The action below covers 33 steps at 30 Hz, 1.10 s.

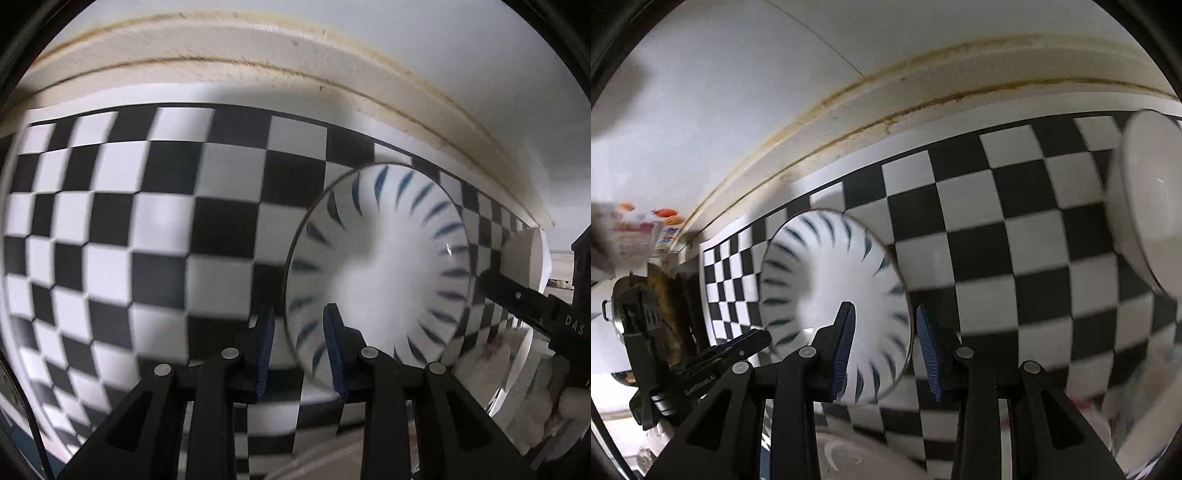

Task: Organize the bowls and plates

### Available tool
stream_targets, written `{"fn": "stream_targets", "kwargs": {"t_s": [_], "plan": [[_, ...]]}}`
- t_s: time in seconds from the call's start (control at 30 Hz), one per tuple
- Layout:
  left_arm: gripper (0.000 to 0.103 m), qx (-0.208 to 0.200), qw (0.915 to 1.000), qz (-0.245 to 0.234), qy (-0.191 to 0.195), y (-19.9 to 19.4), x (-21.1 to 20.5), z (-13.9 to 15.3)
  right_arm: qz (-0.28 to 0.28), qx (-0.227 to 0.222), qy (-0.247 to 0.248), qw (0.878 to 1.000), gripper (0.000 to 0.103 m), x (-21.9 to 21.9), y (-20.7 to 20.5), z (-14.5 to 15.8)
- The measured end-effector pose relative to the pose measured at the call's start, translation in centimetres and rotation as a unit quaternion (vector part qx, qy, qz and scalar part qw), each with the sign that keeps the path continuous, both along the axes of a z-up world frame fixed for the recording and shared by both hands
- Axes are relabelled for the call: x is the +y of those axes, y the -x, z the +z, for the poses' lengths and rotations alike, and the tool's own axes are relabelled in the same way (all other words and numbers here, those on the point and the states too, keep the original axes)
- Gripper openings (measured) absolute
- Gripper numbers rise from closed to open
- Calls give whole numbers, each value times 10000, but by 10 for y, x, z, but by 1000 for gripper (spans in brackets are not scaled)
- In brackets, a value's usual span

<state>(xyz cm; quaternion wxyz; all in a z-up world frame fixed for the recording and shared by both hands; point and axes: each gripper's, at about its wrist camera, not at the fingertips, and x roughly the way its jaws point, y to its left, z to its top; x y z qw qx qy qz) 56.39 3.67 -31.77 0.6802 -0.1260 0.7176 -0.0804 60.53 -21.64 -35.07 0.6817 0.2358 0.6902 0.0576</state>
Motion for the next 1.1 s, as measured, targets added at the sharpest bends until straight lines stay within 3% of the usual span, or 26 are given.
{"fn": "stream_targets", "kwargs": {"t_s": [0.1,0.17,0.23,0.47,0.73,0.87,1.1], "plan": [[24,20,10000,-34,-18,-9,-2,-15,27,184,38,9998,35,2,-11,-19],[20,-150,9998,-117,-27,-10,-5,-12,108,251,67,9996,20,2,-15,-29],[18,-190,9996,-159,-142,-9,-7,-10,255,300,246,9989,12,7,-16,-36],[18,-358,9987,-198,-314,-1,-12,2,573,52,586,9966,12,16,-8,-28],[18,-675,9967,-300,-333,22,-13,50,598,-244,427,9970,11,15,17,15],[18,-821,9956,-333,-306,52,5,83,678,-406,332,9963,11,12,42,43],[18,-990,9940,-360,-294,100,-1,111,843,-624,164,9944,11,19,98,87]]}}
